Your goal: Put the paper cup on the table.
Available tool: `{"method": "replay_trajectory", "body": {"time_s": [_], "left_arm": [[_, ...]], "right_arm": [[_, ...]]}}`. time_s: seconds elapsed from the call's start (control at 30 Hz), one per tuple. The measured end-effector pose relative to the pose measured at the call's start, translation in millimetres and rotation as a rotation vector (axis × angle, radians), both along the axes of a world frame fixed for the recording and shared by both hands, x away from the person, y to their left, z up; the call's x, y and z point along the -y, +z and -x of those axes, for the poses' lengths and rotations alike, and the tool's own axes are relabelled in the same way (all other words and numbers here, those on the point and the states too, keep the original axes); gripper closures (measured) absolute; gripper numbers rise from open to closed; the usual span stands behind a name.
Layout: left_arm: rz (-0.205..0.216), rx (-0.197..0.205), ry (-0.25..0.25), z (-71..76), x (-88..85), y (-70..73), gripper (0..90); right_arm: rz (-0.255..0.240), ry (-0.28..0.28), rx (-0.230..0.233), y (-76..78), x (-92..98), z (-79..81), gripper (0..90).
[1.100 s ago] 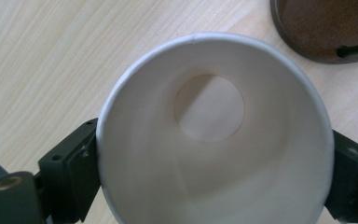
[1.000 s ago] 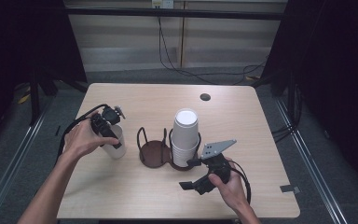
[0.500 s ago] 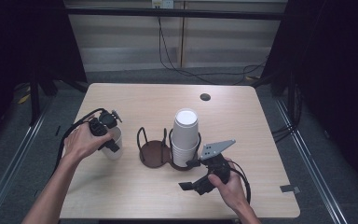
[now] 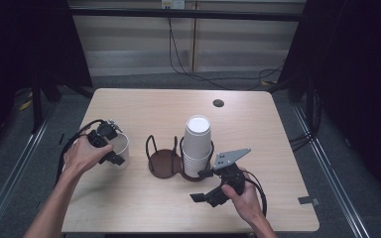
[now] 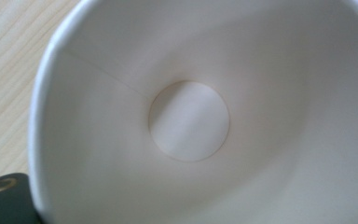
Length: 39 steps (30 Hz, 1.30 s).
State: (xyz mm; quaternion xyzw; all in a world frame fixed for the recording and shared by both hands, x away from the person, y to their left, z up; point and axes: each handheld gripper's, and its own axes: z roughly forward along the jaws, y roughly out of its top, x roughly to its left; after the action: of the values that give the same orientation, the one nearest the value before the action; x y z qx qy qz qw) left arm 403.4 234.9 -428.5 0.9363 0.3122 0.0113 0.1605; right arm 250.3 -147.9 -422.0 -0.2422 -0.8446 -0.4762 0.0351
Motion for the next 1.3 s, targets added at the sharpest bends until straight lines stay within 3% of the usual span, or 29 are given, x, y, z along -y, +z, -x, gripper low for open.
{"method": "replay_trajectory", "body": {"time_s": [0.17,0.23,0.33,0.5,0.6,0.67,0.77,0.87,0.97,1.03,1.1,1.13,1.2,1.3], "left_arm": [[0.018,0.009,-0.014,4.9,-10.4,-3.8,8.0],[0.025,0.026,0.002,7.9,-16.6,-6.7,9.0],[0.053,0.017,0.01,10.8,-25.6,-10.2,9.6],[0.058,0.044,0.008,21.7,-32.5,-7.1,16.0],[0.08,0.041,0.012,26.7,-36.8,-10.2,15.9],[0.081,0.061,0.019,30.6,-38.5,-12.2,15.9],[0.144,0.098,0.023,38.2,-43.6,-10.8,19.4],[0.151,0.132,0.025,44.6,-47.3,-9.7,20.9],[0.173,0.114,0.043,52.3,-50.5,-7.3,20.9],[0.229,0.104,0.061,56.3,-54.4,-3.5,21.6],[0.224,0.126,0.065,60.0,-57.3,-0.4,21.6],[0.25,0.127,0.075,62.8,-57.8,-0.1,21.6],[0.263,0.141,0.068,67.0,-59.6,0.7,21.5],[0.28,0.195,0.101,77.5,-59.3,-0.2,21.4]], "right_arm": [[-0.002,-0.008,0.004,0.6,1.4,0.3,15.6],[-0.001,-0.009,0.007,1.2,1.9,0.4,15.6],[-0.004,-0.012,0.008,1.7,2.9,-0.1,15.4],[-0.001,-0.013,0.003,-0.1,1.9,-0.5,15.4],[0.003,-0.009,-0.001,0.2,1.2,0.0,15.3],[0.003,-0.008,0.0,0.3,1.1,0.2,15.2],[0.003,-0.011,-0.003,-0.2,1.3,-0.2,15.1],[0.003,-0.01,-0.001,0.2,1.3,0.1,15.1],[0.001,-0.013,0.003,1.2,1.7,0.5,15.1],[0.002,-0.012,0.003,1.5,1.7,1.1,15.1],[0.004,-0.013,0.004,1.4,1.5,1.3,15.1],[0.005,-0.012,0.003,1.3,1.1,1.4,15.1],[0.007,-0.011,0.005,1.1,1.0,1.3,15.1],[0.008,-0.017,0.003,0.8,2.0,0.9,15.1]]}}
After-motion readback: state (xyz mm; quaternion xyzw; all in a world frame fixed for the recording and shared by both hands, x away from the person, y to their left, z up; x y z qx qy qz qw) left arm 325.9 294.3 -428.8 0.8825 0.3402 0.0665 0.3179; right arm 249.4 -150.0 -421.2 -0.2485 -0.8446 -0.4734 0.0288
